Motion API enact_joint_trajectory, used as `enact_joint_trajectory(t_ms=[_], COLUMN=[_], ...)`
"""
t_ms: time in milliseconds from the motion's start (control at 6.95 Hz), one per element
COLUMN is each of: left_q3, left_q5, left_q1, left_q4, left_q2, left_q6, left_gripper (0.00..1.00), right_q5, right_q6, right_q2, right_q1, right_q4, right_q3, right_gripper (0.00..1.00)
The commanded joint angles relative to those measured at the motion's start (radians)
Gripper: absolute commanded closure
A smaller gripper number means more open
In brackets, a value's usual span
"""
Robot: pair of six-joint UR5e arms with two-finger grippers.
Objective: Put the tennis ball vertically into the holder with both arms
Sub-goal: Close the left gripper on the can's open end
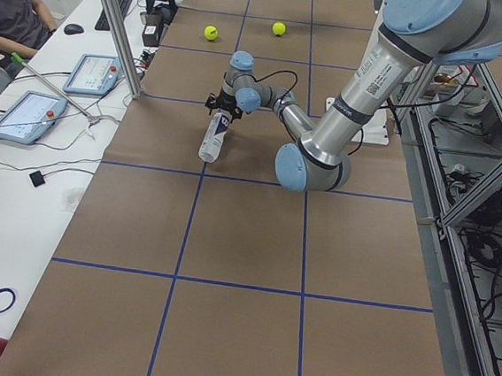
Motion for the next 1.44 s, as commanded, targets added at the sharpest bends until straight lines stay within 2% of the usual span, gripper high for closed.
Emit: enact_joint_trajectory(t_ms=[0, 864, 1295], left_q3=[0.012, 0.041, 0.042], left_q5=[0.010, 0.024, 0.038], left_q1=[0.009, 0.010, 0.018], left_q4=[0.000, -0.007, -0.008], left_q2=[-0.005, -0.019, -0.027], left_q6=[0.001, 0.002, -0.010], left_gripper=[0.01, 0.01, 0.29], right_q5=[0.000, 0.000, 0.000], right_q6=[0.001, 0.001, 0.001], right_q2=[0.000, 0.000, 0.000], right_q1=[0.000, 0.000, 0.000], right_q4=[0.000, 0.000, 0.000], right_q3=[-0.001, -0.001, 0.000], right_gripper=[0.01, 0.01, 0.01])
